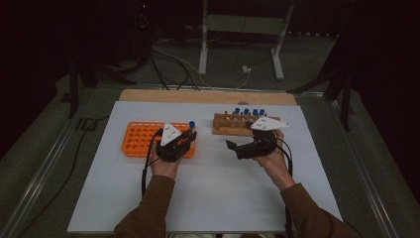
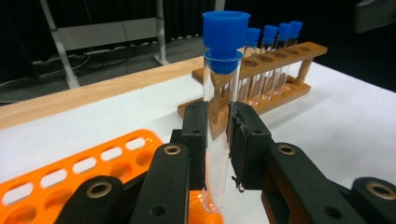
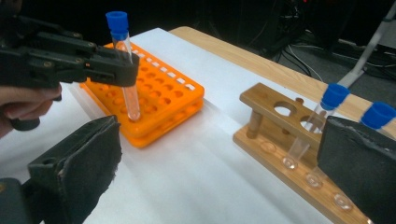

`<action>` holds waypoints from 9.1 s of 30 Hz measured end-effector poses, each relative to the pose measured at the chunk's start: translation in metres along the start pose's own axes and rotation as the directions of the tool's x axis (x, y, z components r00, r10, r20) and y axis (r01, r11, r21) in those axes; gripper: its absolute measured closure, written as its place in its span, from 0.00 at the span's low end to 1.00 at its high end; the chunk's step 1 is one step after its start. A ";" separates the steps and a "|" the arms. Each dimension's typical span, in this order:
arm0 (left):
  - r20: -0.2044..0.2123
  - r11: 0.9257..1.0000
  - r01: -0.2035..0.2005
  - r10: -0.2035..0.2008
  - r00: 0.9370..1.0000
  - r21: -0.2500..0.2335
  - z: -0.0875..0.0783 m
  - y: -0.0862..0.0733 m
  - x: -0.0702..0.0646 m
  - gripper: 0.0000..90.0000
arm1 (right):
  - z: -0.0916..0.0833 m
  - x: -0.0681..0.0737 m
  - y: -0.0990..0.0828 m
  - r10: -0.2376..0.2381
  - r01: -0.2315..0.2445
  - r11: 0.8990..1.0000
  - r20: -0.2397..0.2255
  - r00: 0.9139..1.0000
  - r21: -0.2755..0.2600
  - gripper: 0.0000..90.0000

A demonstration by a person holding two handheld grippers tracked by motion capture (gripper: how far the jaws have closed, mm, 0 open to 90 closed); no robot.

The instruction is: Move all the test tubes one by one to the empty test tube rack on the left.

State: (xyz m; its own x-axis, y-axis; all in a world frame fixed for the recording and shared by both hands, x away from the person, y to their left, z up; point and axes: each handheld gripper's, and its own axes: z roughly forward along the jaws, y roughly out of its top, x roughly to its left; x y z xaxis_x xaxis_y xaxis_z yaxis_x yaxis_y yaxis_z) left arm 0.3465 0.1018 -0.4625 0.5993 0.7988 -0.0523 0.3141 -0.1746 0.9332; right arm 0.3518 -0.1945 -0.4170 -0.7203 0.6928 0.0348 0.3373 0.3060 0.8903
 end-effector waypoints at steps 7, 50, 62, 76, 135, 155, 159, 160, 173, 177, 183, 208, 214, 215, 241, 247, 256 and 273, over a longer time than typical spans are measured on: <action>-0.026 1.000 0.011 -0.010 1.000 0.025 0.000 -0.010 0.008 0.87 | -0.009 -0.003 -0.007 0.003 -0.003 1.000 0.013 1.000 -0.011 0.00; -0.044 0.993 0.110 -0.108 0.993 0.049 -0.030 -0.020 0.018 0.51 | -0.031 -0.031 -0.053 0.122 -0.121 0.992 0.057 0.991 -0.030 0.00; -0.118 0.993 0.118 -0.120 0.986 -0.024 -0.071 -0.019 0.023 0.18 | -0.034 -0.033 -0.052 0.135 -0.132 0.990 0.068 0.989 -0.045 0.00; -0.170 0.999 0.038 -0.039 0.985 -0.007 -0.089 -0.029 0.014 0.01 | -0.042 -0.045 -0.034 0.115 -0.112 0.993 0.141 0.983 -0.032 0.00; -0.203 0.997 0.078 -0.078 0.976 -0.007 -0.085 -0.044 0.018 0.01 | 0.019 -0.129 -0.021 0.169 -0.184 0.982 0.248 0.954 0.038 0.73; -0.201 0.997 0.078 -0.076 0.977 0.004 -0.083 -0.044 0.018 0.01 | 0.026 -0.124 -0.024 0.149 -0.167 0.985 0.261 0.954 0.050 0.85; -0.200 0.997 0.077 -0.075 0.977 0.004 -0.083 -0.045 0.018 0.01 | 0.020 -0.125 -0.017 0.158 -0.166 0.986 0.270 0.950 0.005 0.85; -0.200 0.997 0.078 -0.075 0.977 0.005 -0.082 -0.045 0.018 0.01 | 0.018 -0.125 -0.015 0.157 -0.161 0.987 0.270 0.950 -0.006 0.85; -0.193 0.997 0.073 -0.070 0.979 0.012 -0.081 -0.045 0.016 0.01 | -0.007 -0.122 0.016 0.140 -0.112 0.988 0.296 0.945 -0.109 0.85; -0.193 0.997 0.074 -0.071 0.979 0.012 -0.080 -0.044 0.016 0.01 | -0.019 -0.117 0.028 0.128 -0.087 0.985 0.295 0.947 -0.150 0.85; -0.188 0.997 0.082 -0.082 0.979 -0.007 -0.082 -0.041 0.015 0.01 | -0.032 -0.107 0.036 0.104 -0.061 0.983 0.259 0.960 -0.171 0.85; 0.085 0.997 -0.069 0.071 0.994 -0.026 -0.020 0.021 -0.063 0.18 | -0.013 -0.021 0.026 0.019 -0.022 0.991 -0.023 1.000 -0.132 0.84; 0.089 0.996 -0.085 0.085 0.992 -0.001 0.005 0.030 -0.078 0.28 | -0.008 -0.005 0.027 0.013 -0.026 0.990 -0.086 0.996 -0.142 0.84; 0.091 0.996 -0.088 0.087 0.992 0.005 0.008 0.030 -0.079 0.34 | -0.008 -0.001 0.027 0.009 -0.023 0.990 -0.097 0.995 -0.141 0.84; 0.137 0.997 -0.076 0.075 0.988 0.001 0.011 0.025 -0.075 0.87 | -0.001 0.024 0.022 -0.011 -0.023 0.989 -0.224 0.974 -0.149 0.81; 0.122 0.998 -0.065 0.062 0.991 0.014 0.005 0.019 -0.064 0.87 | -0.004 0.021 0.022 0.006 -0.045 0.986 -0.232 0.973 -0.163 0.46; 0.124 0.999 -0.038 0.039 0.991 -0.009 -0.016 0.014 -0.045 0.87 | -0.008 0.005 0.015 0.062 -0.087 0.988 -0.188 0.980 -0.128 0.17; 0.064 0.996 0.028 -0.023 0.998 -0.079 -0.056 0.008 -0.007 0.87 | -0.022 -0.015 -0.017 0.040 -0.042 0.996 -0.024 0.999 -0.076 0.02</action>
State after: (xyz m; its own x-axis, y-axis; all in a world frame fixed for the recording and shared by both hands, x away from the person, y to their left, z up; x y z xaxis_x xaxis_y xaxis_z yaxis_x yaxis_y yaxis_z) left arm 0.3036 0.1277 -0.4344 0.6376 0.7643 -0.0965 0.2718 -0.1060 0.9565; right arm 0.3434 -0.2245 -0.4222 -0.7207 0.6885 0.0812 0.3199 0.2263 0.9200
